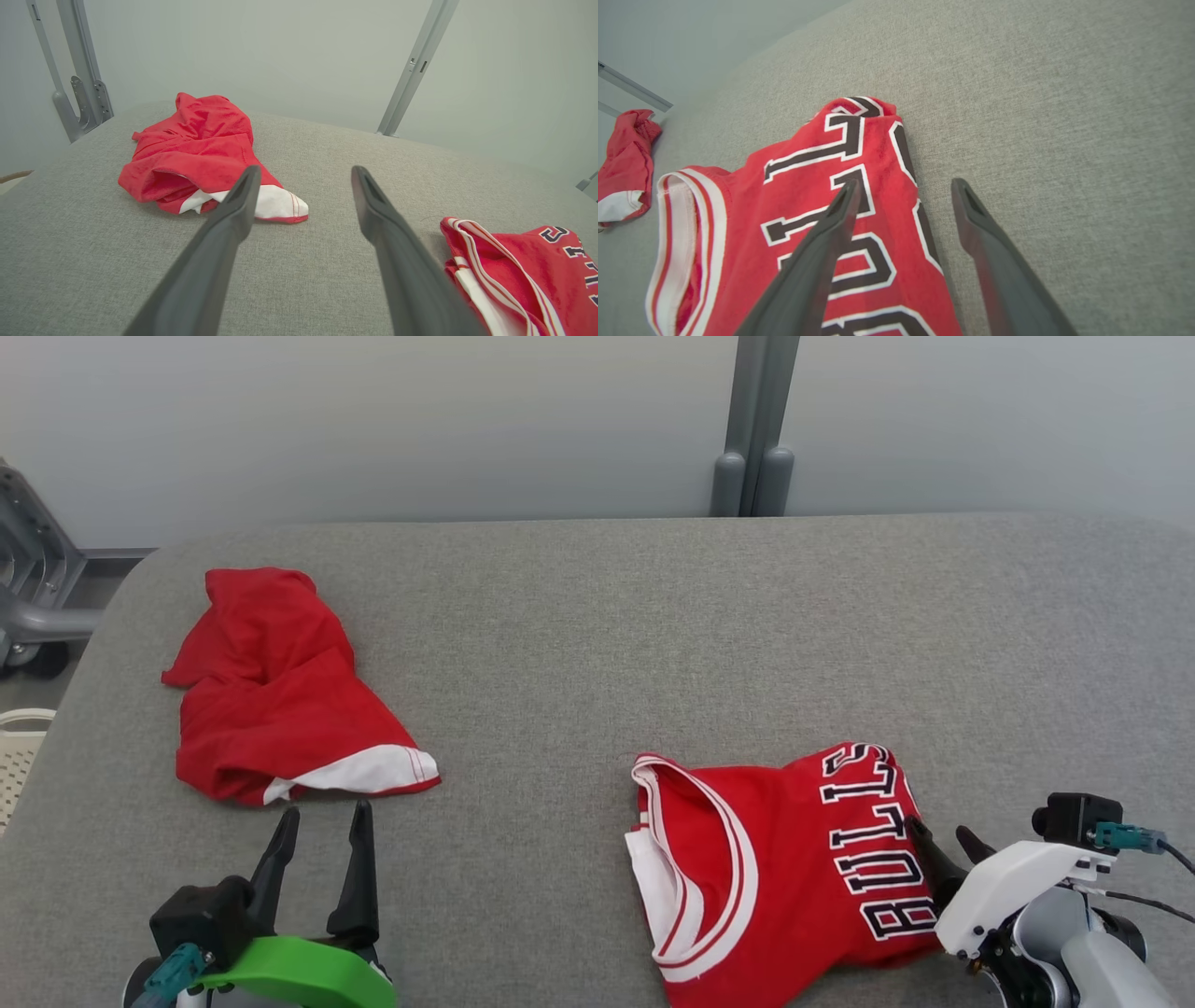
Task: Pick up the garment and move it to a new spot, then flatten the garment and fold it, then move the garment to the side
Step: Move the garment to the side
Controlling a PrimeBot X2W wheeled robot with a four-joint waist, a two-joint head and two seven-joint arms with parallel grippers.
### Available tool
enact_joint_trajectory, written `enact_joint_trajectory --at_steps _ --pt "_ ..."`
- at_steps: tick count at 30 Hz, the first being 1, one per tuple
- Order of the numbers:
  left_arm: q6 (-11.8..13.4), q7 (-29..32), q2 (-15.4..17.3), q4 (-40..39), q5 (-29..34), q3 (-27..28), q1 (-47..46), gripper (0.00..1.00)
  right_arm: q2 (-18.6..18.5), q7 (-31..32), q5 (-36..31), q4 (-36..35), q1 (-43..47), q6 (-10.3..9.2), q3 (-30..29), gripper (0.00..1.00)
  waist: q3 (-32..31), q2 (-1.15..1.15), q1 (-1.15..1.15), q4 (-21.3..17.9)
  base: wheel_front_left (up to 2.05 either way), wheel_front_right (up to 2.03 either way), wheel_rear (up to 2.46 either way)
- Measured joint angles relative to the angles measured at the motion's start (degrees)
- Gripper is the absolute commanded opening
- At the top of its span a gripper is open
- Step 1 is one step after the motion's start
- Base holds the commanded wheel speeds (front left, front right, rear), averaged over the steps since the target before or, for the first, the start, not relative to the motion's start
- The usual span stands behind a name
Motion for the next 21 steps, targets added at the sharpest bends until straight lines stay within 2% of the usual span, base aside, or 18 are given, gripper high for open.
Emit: enact_joint_trajectory --at_steps 9,21 --pt "0.0 0.27 0.32 -0.07 -0.01 -0.08 -0.36 1.0 -0.65 1.99 2.38 7.99 -3.93 0.0 2.15 1.0 0.36 0.0 0.0 1.06 0.0 0.0 0.0" --pt "0.02 0.53 0.37 0.07 -0.1 -0.47 -0.59 1.0 -0.81 7.68 6.72 13.65 -7.62 0.0 4.92 1.0 0.24 0.0 0.0 1.84 0.0 0.0 0.0"
